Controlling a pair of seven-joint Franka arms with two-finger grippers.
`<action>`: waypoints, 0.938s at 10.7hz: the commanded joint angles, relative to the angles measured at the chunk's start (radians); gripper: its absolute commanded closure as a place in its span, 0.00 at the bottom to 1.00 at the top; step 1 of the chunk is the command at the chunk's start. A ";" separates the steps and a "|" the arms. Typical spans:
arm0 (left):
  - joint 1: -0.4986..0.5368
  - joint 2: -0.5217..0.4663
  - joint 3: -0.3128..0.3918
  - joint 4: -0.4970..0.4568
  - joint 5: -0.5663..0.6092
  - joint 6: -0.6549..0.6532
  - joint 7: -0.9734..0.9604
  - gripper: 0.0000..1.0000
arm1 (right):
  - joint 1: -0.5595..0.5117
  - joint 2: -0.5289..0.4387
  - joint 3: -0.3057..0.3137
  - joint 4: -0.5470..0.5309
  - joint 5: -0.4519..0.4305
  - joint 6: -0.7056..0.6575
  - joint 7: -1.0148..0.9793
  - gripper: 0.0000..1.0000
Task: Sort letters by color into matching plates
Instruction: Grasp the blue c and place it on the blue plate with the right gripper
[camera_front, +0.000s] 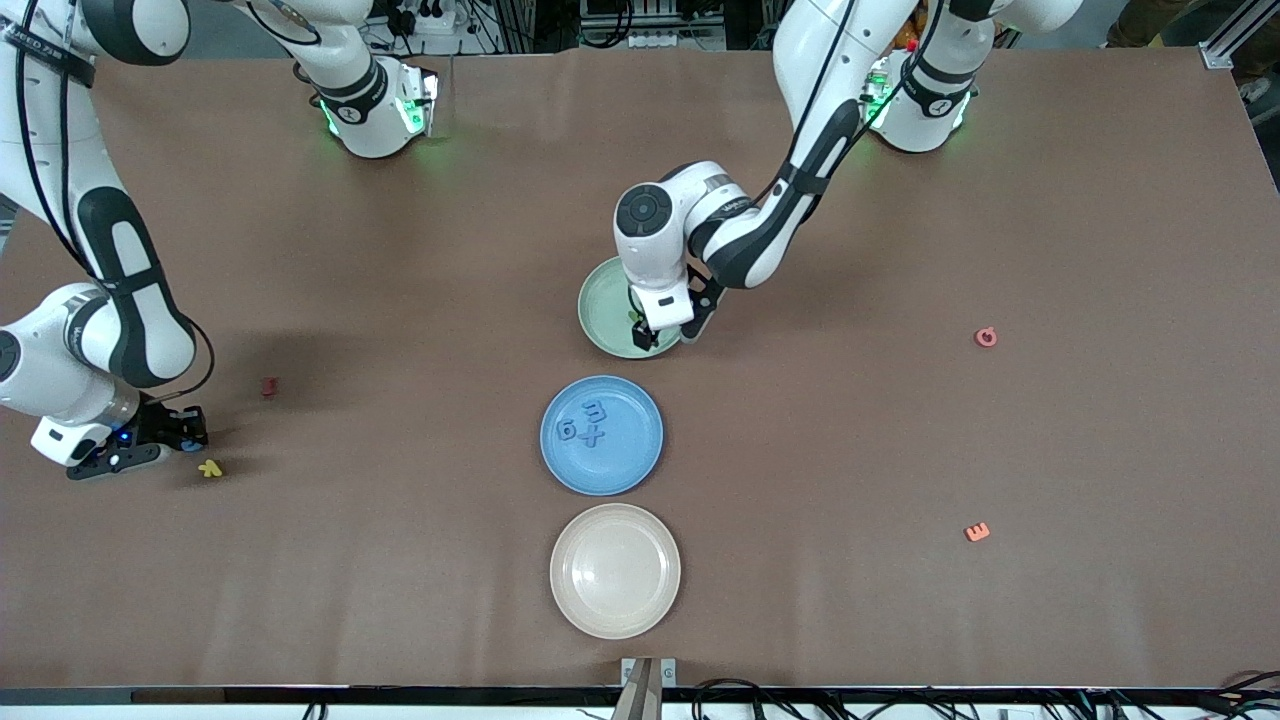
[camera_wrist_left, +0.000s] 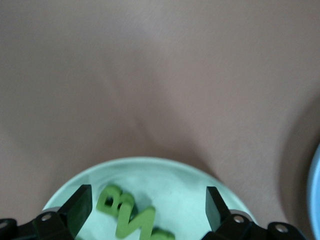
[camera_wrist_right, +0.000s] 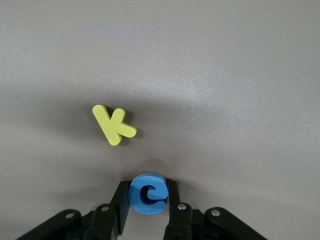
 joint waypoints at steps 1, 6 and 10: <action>0.075 -0.023 0.007 0.008 0.034 -0.011 0.158 0.00 | -0.024 -0.019 0.039 -0.020 -0.002 0.005 0.006 0.77; 0.311 -0.144 0.003 0.006 0.026 -0.132 0.651 0.00 | 0.046 -0.105 0.091 0.004 0.002 -0.136 0.271 0.77; 0.466 -0.164 0.000 0.002 0.020 -0.163 0.884 0.00 | 0.166 -0.117 0.157 0.023 0.021 -0.150 0.636 0.76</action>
